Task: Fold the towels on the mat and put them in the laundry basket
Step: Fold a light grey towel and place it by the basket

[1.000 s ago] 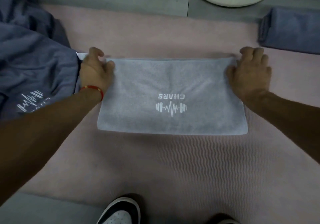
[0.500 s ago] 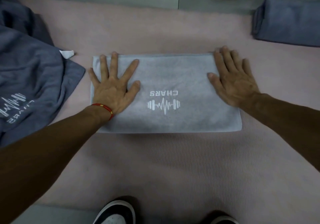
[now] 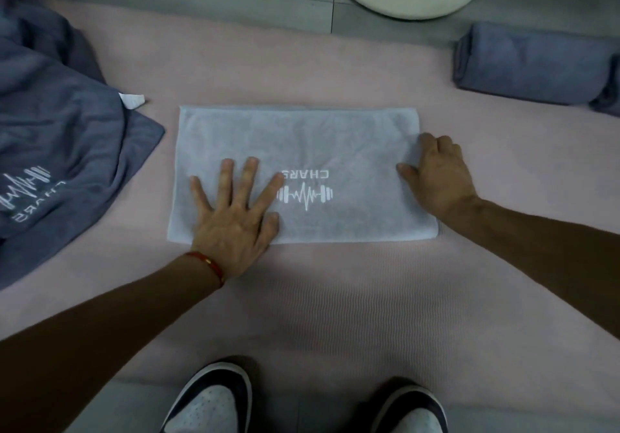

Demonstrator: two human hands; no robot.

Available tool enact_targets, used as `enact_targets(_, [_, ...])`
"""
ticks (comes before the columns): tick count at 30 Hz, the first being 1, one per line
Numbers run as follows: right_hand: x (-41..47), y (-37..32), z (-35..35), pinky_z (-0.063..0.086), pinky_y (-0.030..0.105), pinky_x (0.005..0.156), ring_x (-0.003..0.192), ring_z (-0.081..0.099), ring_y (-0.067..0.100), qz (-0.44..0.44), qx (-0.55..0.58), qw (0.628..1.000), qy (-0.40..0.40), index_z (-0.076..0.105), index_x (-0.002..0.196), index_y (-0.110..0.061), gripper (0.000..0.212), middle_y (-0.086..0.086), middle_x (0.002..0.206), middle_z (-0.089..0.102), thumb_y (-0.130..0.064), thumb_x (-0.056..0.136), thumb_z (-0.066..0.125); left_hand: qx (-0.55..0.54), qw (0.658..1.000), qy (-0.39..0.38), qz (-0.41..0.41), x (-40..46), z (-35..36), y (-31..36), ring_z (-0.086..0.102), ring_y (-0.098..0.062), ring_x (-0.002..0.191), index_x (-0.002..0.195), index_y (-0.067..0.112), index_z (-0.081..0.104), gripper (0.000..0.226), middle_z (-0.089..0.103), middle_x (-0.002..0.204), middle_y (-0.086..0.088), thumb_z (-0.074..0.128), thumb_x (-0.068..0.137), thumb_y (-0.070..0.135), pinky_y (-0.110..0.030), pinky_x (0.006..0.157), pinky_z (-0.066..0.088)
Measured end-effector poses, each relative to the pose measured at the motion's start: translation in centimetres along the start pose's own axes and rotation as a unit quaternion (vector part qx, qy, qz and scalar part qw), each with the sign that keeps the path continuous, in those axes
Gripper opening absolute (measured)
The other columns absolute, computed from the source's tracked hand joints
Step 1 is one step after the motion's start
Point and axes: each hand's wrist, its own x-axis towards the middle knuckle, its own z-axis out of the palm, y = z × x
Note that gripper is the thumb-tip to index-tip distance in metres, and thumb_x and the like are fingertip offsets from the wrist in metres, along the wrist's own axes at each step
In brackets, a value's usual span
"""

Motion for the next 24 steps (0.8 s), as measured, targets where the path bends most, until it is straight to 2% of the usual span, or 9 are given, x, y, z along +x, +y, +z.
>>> enact_targets(4, [1.6,-0.7,-1.1,0.048,0.041,0.098,0.123,0.054,0.033,0.136,0.167,0.976,-0.036,0.044,0.142,-0.006,0.073,0.016,0.14,0.05,-0.037,0.086,0.079,0.01,0.997,0.023,0.069,1.9,-1.5,2.1,-0.005,-0.036,0.154,0.16,0.035,0.005,0.064,-0.004,0.169,-0.004,0.02,0.101,0.054,-0.078,0.109,0.005])
enact_targets(8, [2.6,-0.2,-1.1,0.055,0.035,0.087,0.112,0.063,0.028,0.195,0.254,0.946,-0.053,0.054,0.134,-0.007,0.07,0.01,0.13,0.061,-0.033,0.078,0.088,-0.007,0.991,0.021,0.13,5.3,-1.6,6.4,-0.009,-0.034,0.154,0.159,0.04,0.0,0.063,-0.008,0.169,-0.001,0.016,0.101,0.059,-0.077,0.111,0.002])
enact_targets(11, [2.9,0.5,-0.9,0.059,0.04,0.087,0.102,0.067,0.026,0.199,0.298,0.931,-0.072,0.061,0.124,-0.007,0.062,0.009,0.12,0.067,-0.03,0.075,0.09,0.019,0.991,0.0,0.132,6.3,-0.5,7.6,-0.016,-0.035,0.152,0.156,0.045,-0.011,0.064,-0.016,0.167,0.001,0.0,0.096,0.066,-0.076,0.11,-0.003])
enact_targets(14, [2.6,0.5,-1.0,0.059,0.041,0.089,0.103,0.068,0.025,0.164,0.319,0.928,-0.097,0.062,0.125,-0.008,0.056,0.007,0.121,0.068,-0.023,0.078,0.088,0.017,0.991,0.012,0.133,6.2,-0.2,7.5,-0.015,-0.035,0.153,0.156,0.045,-0.008,0.064,-0.014,0.168,0.0,0.001,0.097,0.066,-0.076,0.11,-0.003])
enact_targets(16, [2.0,0.0,-1.1,0.058,0.037,0.086,0.104,0.066,0.023,0.134,0.304,0.939,-0.084,0.059,0.127,-0.008,0.054,0.005,0.12,0.066,-0.02,0.081,0.085,0.011,0.99,0.016,0.137,6.2,-0.1,7.5,-0.014,-0.036,0.153,0.157,0.045,-0.006,0.063,-0.013,0.168,0.0,0.004,0.098,0.066,-0.076,0.11,-0.001])
enact_targets(19, [1.3,-0.3,-1.4,0.054,0.028,0.073,0.095,0.064,0.017,0.121,0.292,0.947,-0.062,0.054,0.122,-0.013,0.053,-0.002,0.109,0.063,-0.026,0.081,0.085,0.009,0.991,0.009,0.134,6.2,-0.2,7.5,-0.016,-0.036,0.152,0.156,0.045,-0.008,0.063,-0.016,0.167,0.0,0.005,0.098,0.066,-0.076,0.11,-0.002])
enact_targets(21, [0.8,-0.3,-2.0,0.059,0.031,0.074,0.094,0.07,0.016,0.147,0.373,0.912,-0.088,0.058,0.118,-0.012,0.053,-0.004,0.107,0.069,-0.032,0.079,0.087,0.007,0.992,-0.004,0.129,6.3,-0.4,7.5,-0.021,-0.035,0.151,0.155,0.046,-0.013,0.063,-0.022,0.166,0.001,0.001,0.097,0.066,-0.075,0.11,-0.005])
enact_targets(24, [0.4,-0.1,-3.4,0.06,0.034,0.076,0.096,0.074,0.019,0.2,0.487,0.839,-0.137,0.068,0.115,-0.008,0.034,0.001,0.108,0.076,-0.032,0.092,0.074,0.008,0.991,-0.027,0.133,6.3,-0.8,7.5,-0.028,-0.034,0.149,0.152,0.048,-0.02,0.061,-0.029,0.163,0.003,-0.002,0.096,0.067,-0.074,0.11,-0.01])
